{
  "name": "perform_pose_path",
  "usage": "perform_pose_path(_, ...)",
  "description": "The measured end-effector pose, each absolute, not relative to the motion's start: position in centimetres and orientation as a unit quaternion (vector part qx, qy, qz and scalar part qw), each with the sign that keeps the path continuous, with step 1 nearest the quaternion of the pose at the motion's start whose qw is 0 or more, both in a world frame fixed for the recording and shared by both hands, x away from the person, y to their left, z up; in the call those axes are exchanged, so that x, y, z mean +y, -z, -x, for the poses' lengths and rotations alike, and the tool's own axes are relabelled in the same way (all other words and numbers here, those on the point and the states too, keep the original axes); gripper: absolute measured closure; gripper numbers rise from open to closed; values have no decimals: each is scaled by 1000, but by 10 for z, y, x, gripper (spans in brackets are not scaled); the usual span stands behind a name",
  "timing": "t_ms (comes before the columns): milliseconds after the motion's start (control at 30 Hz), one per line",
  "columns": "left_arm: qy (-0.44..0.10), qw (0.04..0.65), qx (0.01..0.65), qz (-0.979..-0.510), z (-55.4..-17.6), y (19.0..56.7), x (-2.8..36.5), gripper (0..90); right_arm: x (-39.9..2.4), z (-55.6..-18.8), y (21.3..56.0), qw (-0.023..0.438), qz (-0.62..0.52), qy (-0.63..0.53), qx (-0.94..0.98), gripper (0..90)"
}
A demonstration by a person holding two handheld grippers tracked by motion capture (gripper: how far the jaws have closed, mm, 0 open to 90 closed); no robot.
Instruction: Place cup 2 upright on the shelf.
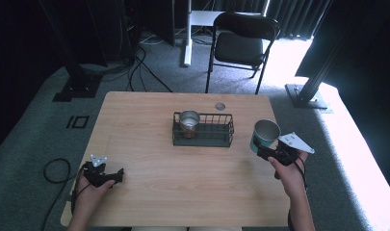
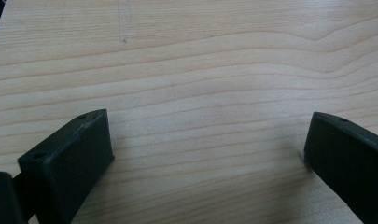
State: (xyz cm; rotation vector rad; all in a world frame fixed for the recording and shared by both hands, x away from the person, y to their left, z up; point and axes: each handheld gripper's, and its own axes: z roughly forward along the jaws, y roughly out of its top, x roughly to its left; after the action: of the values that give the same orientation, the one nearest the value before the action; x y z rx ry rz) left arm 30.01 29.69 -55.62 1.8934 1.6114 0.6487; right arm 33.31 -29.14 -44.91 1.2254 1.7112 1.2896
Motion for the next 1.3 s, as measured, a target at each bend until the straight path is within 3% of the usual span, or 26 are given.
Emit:
perform_pose_path(767,-243,283,602,-707,-300,556,297,18,-251,-370,396,328,-432,-527,654,148)
perform_pose_path(1300,-243,283,602,-706,-300,556,297,18,-208,-394,386,307,-411,-541,666,148)
